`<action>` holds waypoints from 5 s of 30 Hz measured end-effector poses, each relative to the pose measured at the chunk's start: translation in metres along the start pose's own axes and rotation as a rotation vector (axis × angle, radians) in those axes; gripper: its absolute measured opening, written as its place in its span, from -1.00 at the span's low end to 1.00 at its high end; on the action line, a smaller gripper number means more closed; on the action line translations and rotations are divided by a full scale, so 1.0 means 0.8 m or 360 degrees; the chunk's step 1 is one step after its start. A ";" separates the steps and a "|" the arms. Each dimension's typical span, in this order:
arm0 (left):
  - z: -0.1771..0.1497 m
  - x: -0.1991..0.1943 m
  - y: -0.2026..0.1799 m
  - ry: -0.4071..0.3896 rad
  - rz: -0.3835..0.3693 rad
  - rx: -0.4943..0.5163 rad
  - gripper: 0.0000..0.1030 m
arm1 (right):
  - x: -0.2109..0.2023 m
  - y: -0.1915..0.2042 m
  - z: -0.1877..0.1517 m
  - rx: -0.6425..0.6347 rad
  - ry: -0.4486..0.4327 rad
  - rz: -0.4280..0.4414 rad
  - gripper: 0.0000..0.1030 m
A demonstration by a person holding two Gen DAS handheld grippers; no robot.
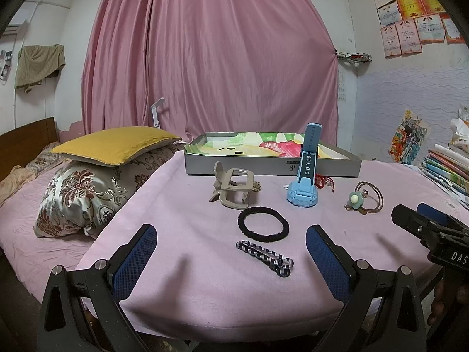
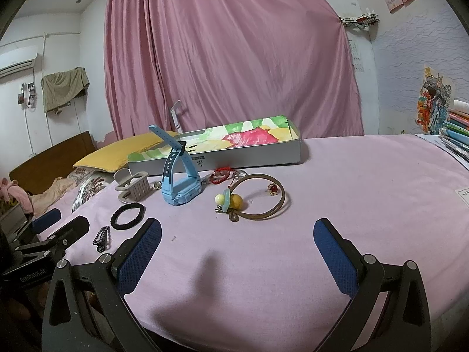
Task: Organize jewelry
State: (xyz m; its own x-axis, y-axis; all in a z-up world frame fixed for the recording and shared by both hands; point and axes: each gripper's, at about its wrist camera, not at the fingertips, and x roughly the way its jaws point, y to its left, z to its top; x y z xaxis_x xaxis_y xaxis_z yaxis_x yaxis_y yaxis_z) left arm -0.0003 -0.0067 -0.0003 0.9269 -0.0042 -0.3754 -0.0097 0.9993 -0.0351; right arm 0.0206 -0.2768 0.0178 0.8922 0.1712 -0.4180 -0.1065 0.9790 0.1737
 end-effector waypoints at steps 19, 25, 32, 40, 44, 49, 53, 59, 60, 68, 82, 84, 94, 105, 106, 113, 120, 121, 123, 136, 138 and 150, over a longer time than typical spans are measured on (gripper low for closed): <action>-0.005 0.019 -0.003 0.0232 -0.0115 0.0054 0.74 | 0.038 0.002 0.043 -0.0219 0.0289 0.0082 0.55; -0.011 0.027 -0.019 0.0356 -0.0223 0.0121 0.18 | 0.065 0.013 0.049 -0.0266 0.0446 0.0135 0.07; -0.011 0.038 -0.030 0.0445 -0.0168 0.0175 -0.22 | 0.095 0.023 0.054 -0.0289 0.0570 0.0159 -0.01; -0.006 0.043 -0.033 0.0471 -0.0187 0.0207 -0.72 | 0.120 0.018 0.056 -0.0264 0.0638 0.0132 -0.34; -0.007 0.043 -0.031 0.0461 -0.0203 0.0192 -0.72 | 0.116 0.017 0.055 -0.0247 0.0615 0.0147 -0.50; -0.007 0.039 -0.023 0.0437 -0.0265 0.0130 -0.73 | 0.089 0.023 0.052 -0.0252 0.0502 0.0214 -0.50; -0.004 0.025 -0.022 0.0348 -0.0332 0.0125 -0.73 | 0.060 0.032 0.051 -0.0253 0.0375 0.0250 -0.50; 0.011 0.007 -0.037 0.0144 -0.0346 0.0201 -0.73 | 0.046 0.039 0.069 -0.0256 0.0236 0.0276 -0.50; 0.015 0.007 -0.038 0.0108 -0.0340 0.0201 -0.73 | 0.044 0.040 0.072 -0.0259 0.0213 0.0280 -0.50; 0.062 0.027 -0.031 -0.0093 -0.0303 0.0167 -0.73 | 0.046 0.058 0.119 -0.0335 -0.0014 0.0261 -0.50; 0.156 0.102 -0.011 -0.0312 -0.0248 0.0209 -0.73 | 0.125 0.061 0.213 -0.0381 -0.0136 0.0174 -0.50; 0.167 0.125 -0.008 -0.0253 -0.0248 0.0204 -0.73 | 0.150 0.059 0.216 -0.0382 -0.0037 0.0184 -0.50; 0.167 0.236 0.018 0.0318 -0.0310 0.0060 -0.72 | 0.233 0.022 0.195 -0.0274 0.0444 0.0212 -0.50; 0.146 0.281 0.005 0.0632 -0.0309 0.0079 -0.72 | 0.266 0.032 0.173 -0.0284 0.0662 0.0198 -0.49; 0.144 0.284 0.004 0.0661 -0.0321 0.0078 -0.72 | 0.269 0.030 0.172 -0.0279 0.0676 0.0196 -0.49; 0.135 0.291 0.001 0.0726 -0.0333 0.0062 -0.71 | 0.269 0.028 0.173 -0.0253 0.0675 0.0185 -0.20; 0.142 0.272 0.011 0.0651 -0.0309 -0.0033 0.07 | 0.222 0.018 0.187 -0.0221 0.0447 0.0156 0.17; 0.143 0.266 0.012 0.0618 -0.0309 -0.0039 0.07 | 0.213 0.017 0.189 -0.0216 0.0403 0.0148 0.25; 0.146 0.252 0.013 0.0558 -0.0290 -0.0034 0.11 | 0.193 0.012 0.193 -0.0196 0.0308 0.0130 0.50; 0.134 0.136 0.019 0.0084 -0.0136 -0.0070 0.98 | 0.073 -0.013 0.173 -0.0144 -0.0056 0.0117 0.96; 0.128 0.125 0.017 0.0070 -0.0133 -0.0062 0.98 | 0.061 -0.017 0.167 -0.0145 -0.0069 0.0117 0.96; 0.080 0.089 -0.001 0.0181 -0.0158 0.0013 0.98 | 0.048 -0.039 0.141 -0.0159 0.0106 0.0128 0.97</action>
State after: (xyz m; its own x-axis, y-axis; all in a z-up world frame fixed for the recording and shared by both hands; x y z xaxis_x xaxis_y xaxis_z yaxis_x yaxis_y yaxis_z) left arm 0.0896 -0.0057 0.0321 0.8747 -0.1065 -0.4728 0.0832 0.9941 -0.0700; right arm 0.1076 -0.3131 0.0966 0.8482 0.2534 -0.4651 -0.2229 0.9674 0.1206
